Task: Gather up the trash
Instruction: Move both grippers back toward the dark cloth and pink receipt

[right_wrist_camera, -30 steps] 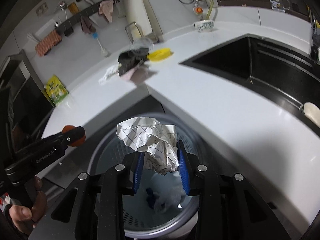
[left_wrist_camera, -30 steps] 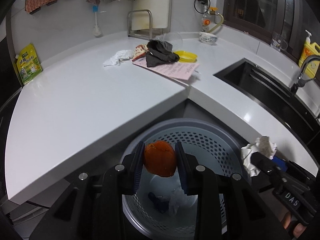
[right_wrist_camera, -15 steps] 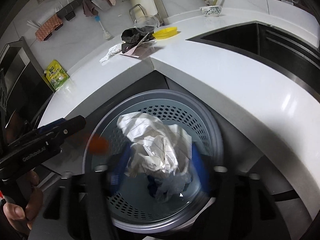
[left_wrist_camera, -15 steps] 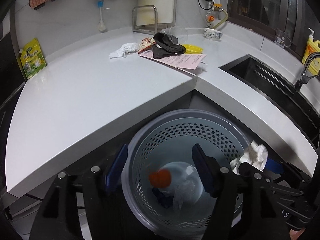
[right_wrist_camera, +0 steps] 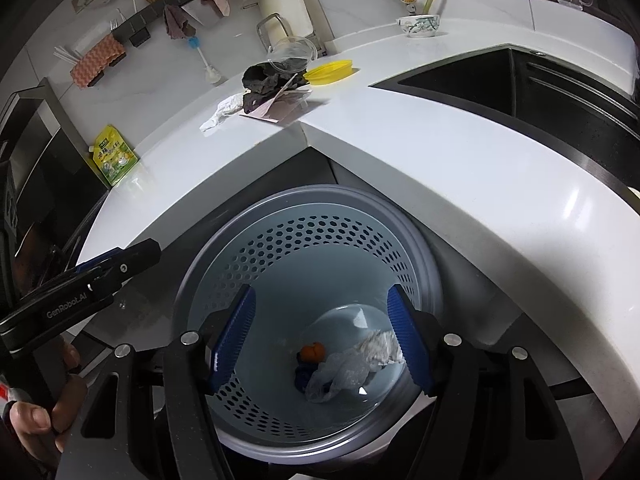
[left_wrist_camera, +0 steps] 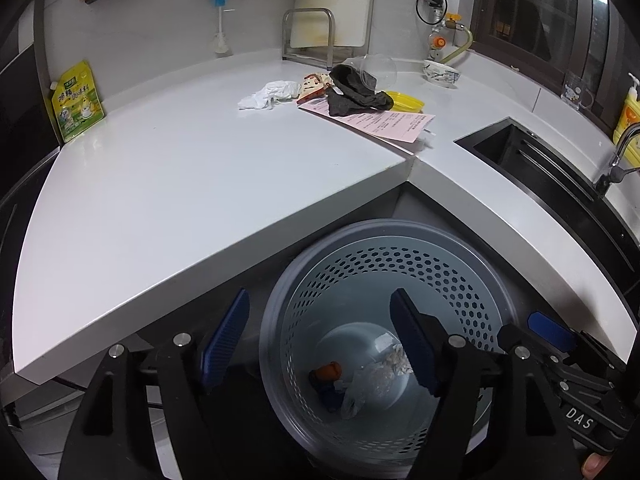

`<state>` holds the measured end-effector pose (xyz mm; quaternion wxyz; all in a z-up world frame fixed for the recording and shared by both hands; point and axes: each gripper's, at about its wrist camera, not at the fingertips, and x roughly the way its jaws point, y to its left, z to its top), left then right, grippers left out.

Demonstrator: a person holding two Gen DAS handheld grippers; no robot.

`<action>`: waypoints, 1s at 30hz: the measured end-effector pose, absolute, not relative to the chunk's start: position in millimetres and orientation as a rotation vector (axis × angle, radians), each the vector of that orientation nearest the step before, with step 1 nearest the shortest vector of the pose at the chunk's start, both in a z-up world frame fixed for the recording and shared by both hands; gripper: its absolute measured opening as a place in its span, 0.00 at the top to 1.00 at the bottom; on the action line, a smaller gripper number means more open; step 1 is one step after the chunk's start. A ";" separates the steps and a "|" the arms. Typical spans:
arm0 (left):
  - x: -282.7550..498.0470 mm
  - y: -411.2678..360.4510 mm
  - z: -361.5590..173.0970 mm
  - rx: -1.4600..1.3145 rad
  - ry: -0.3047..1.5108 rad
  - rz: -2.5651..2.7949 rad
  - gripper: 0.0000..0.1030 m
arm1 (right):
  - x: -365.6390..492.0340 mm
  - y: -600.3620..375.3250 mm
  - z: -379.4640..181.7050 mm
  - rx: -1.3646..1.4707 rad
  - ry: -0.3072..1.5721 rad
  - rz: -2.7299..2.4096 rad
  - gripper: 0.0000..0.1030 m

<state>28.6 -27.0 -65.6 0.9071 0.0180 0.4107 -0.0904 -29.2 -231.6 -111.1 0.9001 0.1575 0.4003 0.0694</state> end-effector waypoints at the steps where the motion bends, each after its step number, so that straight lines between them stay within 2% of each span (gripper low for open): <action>1: 28.9 -26.5 -65.1 0.033 0.848 -0.185 0.28 | -29.8 -231.7 -110.4 0.324 0.825 0.144 0.36; 8: 32.7 -26.8 -58.7 0.013 0.834 -0.170 0.22 | -31.9 -240.0 -98.9 0.312 0.779 0.136 0.36; 15: 50.4 -38.3 -44.2 0.018 0.795 -0.154 0.20 | -20.6 -258.5 -78.9 0.288 0.721 0.130 0.36; 25: 88.0 -59.6 -15.5 -0.003 0.735 -0.131 0.10 | 41.8 -295.5 -34.3 0.231 0.646 0.139 0.35; 30: 115.0 -76.1 -10.1 -0.006 0.733 -0.114 0.09 | 78.0 -313.0 -24.2 0.216 0.634 0.138 0.34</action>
